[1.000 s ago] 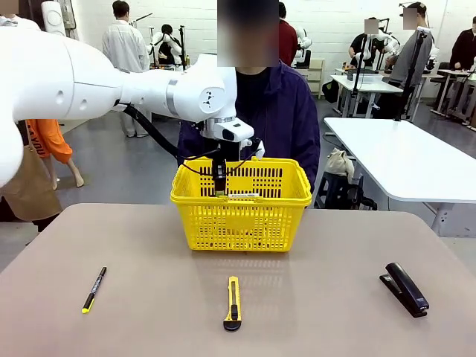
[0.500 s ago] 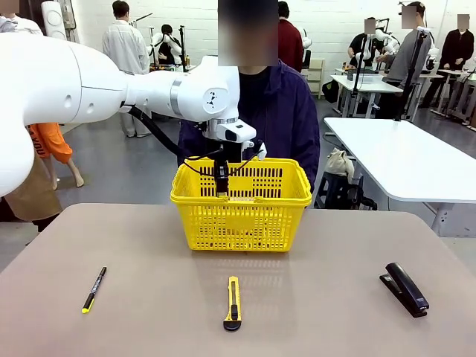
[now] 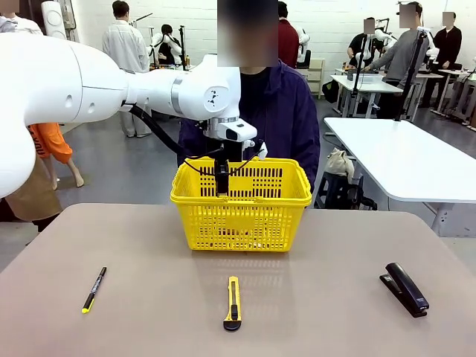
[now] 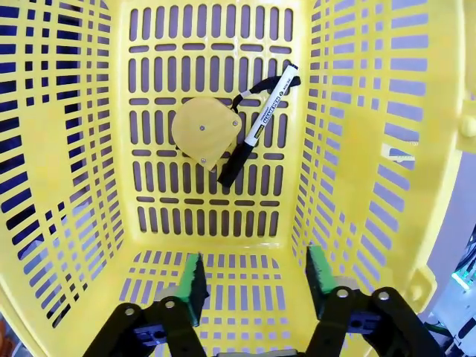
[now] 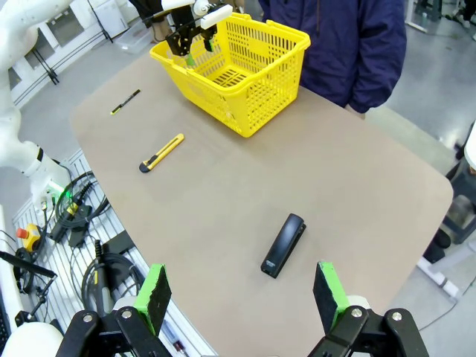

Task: Place the items the person wants into the basket.
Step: Pick up the item the person points to and place it in the Market Basket.

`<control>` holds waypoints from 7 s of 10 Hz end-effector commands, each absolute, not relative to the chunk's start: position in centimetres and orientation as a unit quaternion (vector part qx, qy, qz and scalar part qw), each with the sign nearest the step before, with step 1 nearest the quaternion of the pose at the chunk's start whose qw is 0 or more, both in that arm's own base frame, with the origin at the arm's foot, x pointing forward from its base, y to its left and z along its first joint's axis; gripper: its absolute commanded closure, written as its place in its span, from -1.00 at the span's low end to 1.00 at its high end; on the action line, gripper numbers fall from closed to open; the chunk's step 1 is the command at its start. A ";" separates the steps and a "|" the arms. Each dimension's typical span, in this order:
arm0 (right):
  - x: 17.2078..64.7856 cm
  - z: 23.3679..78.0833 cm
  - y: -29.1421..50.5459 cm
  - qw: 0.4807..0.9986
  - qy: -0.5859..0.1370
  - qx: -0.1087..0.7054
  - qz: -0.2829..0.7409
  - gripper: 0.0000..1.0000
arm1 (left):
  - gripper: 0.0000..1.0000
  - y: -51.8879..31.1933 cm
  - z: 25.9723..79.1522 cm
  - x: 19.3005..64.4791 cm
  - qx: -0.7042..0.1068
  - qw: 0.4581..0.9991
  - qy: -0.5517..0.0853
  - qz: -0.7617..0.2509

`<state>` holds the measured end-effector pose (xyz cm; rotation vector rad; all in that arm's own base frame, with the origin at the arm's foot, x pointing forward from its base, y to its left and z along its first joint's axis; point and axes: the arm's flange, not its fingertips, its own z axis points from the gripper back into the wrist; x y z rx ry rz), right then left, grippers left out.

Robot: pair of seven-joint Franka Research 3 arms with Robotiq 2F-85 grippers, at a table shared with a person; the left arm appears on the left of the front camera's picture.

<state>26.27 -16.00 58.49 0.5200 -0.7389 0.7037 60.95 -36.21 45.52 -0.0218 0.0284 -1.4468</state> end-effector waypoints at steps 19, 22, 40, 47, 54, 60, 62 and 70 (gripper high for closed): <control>26.5 58.4 -16.0 0.830 -0.360 0.258 0.339 -1.00 | -0.79 -16.8 59.6 41.9 -0.001 0.883 -0.123 -0.452; 26.5 58.4 -16.0 0.830 -0.360 0.258 0.339 -1.00 | -0.79 -16.6 59.9 42.0 0.003 0.882 -0.112 -0.458; 26.5 58.4 -16.0 0.830 -0.360 0.258 0.339 -1.00 | -0.80 11.9 56.9 32.6 -0.243 0.774 -0.324 -0.486; 26.5 58.4 -16.0 0.830 -0.360 0.258 0.339 -1.00 | -0.80 13.1 56.9 32.0 -0.246 0.778 -0.318 -0.482; 26.5 58.4 -16.0 0.830 -0.360 0.258 0.339 -1.00 | -0.80 13.1 56.9 32.0 -0.246 0.778 -0.318 -0.482; 26.5 58.4 -16.0 0.830 -0.360 0.258 0.339 -1.00 | -0.80 13.1 56.9 32.0 -0.246 0.778 -0.318 -0.482; 26.5 58.4 -16.0 0.830 -0.360 0.258 0.339 -1.00 | -0.80 13.1 56.9 32.0 -0.246 0.778 -0.318 -0.482; 26.5 58.4 -16.0 0.830 -0.360 0.258 0.339 -1.00 | -0.80 13.1 56.9 32.0 -0.246 0.778 -0.318 -0.482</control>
